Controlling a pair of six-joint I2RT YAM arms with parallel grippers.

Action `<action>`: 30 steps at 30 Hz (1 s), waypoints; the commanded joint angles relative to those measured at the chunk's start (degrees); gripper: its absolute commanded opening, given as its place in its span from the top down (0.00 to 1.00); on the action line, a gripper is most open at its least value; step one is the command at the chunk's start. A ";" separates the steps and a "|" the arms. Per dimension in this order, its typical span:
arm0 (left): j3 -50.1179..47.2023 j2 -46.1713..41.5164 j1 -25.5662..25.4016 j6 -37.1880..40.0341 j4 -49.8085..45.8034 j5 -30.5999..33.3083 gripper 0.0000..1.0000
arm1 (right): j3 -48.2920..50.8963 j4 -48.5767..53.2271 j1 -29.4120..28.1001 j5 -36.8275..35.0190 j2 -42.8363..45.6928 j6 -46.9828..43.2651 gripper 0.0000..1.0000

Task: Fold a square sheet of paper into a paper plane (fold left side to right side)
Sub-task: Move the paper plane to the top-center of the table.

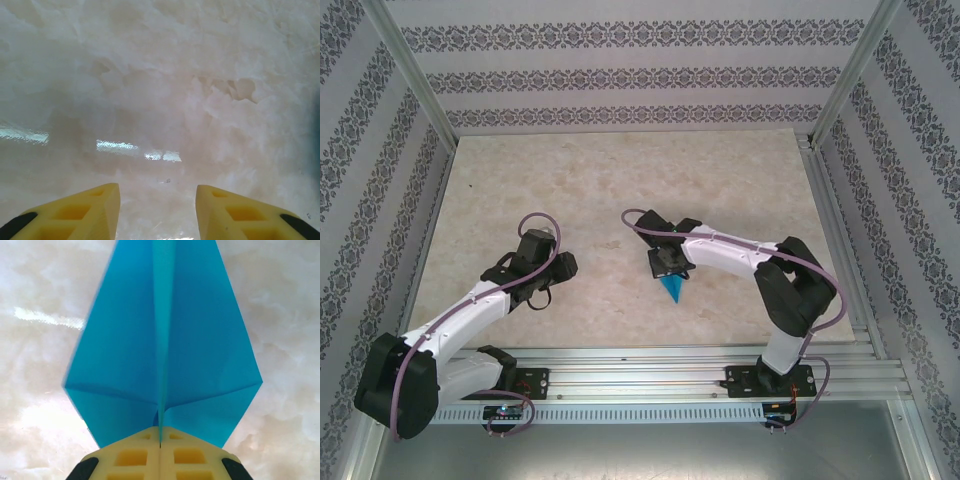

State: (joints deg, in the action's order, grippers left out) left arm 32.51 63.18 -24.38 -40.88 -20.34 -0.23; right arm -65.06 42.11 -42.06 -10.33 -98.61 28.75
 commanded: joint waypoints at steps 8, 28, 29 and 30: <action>1.93 1.25 0.81 1.28 -0.69 0.75 0.55 | 3.75 -4.63 4.79 6.90 0.41 -4.29 0.93; 2.08 1.95 0.79 1.60 -0.82 0.93 0.54 | 2.41 -0.82 4.74 8.11 -2.13 -2.20 0.75; 2.07 2.00 0.78 1.61 -0.67 0.93 0.53 | 2.14 -0.56 4.73 8.07 -1.79 -2.20 0.75; 2.03 2.10 0.77 1.64 -0.60 0.93 0.53 | 1.81 -0.32 4.59 7.96 -1.39 -2.15 0.74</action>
State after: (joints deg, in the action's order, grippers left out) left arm 32.69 64.86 -24.38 -40.58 -20.71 0.14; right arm -61.87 40.58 -37.45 -2.83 -101.19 25.82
